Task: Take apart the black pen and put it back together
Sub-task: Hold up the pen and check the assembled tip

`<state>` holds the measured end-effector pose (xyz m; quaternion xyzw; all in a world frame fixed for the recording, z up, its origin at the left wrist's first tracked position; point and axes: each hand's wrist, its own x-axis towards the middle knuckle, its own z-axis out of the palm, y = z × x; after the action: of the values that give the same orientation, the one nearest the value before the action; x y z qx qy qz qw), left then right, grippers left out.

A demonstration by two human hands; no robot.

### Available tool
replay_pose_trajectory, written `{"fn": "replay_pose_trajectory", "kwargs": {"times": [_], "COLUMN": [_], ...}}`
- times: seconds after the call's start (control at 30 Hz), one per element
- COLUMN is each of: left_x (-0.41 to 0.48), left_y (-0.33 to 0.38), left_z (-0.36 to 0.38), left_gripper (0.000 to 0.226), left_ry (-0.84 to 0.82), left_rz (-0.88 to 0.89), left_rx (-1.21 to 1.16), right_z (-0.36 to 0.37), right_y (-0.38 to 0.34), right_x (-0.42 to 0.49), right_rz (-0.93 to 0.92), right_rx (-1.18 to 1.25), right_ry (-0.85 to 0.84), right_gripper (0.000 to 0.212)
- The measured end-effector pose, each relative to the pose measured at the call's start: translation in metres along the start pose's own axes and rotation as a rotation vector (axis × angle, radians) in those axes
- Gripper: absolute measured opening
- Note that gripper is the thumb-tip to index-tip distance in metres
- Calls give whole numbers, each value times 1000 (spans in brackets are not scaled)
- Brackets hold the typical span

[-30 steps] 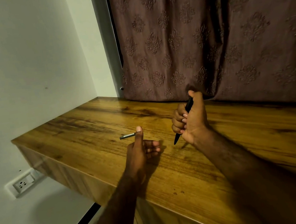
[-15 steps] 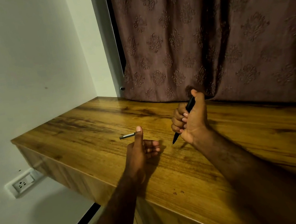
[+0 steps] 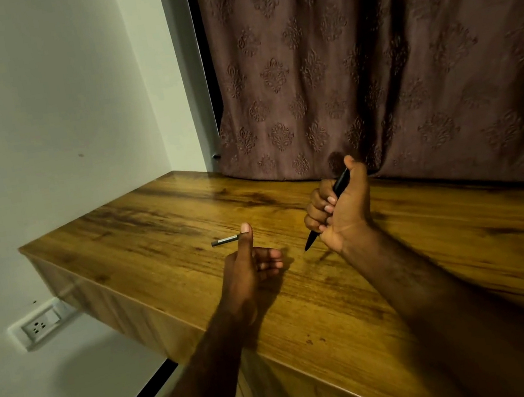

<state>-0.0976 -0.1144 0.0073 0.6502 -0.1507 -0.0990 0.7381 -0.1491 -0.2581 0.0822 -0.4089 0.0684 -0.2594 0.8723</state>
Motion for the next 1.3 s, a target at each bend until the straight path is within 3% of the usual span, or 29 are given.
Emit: {"fn": "replay_pose_trajectory", "kwargs": {"times": [0.1,0.4,0.87,1.03,1.3], "left_x": [-2,-1,-4,-6,-10], "left_y": [3,1,4,5,6], "left_z": [1,-1,1,3,7], "left_gripper": [67,87,81,75,88], "left_ry": [13,-18,-20,-37,-144], "left_rz": [21,-1,7,17,30], "left_rx": [-17,-5,-18,33,222], "right_z": [0,0,3,4,5], "right_y": [0,0,4,7,5], "right_x": [0,-1,-4,-6,-7], "right_rz": [-11,-46,-24,-44,-12], "right_rx": [12,42,-79,-82,-37], "right_ry": [-10,-27,-79,-81,-117], "right_gripper": [61,64,64,64,71]}}
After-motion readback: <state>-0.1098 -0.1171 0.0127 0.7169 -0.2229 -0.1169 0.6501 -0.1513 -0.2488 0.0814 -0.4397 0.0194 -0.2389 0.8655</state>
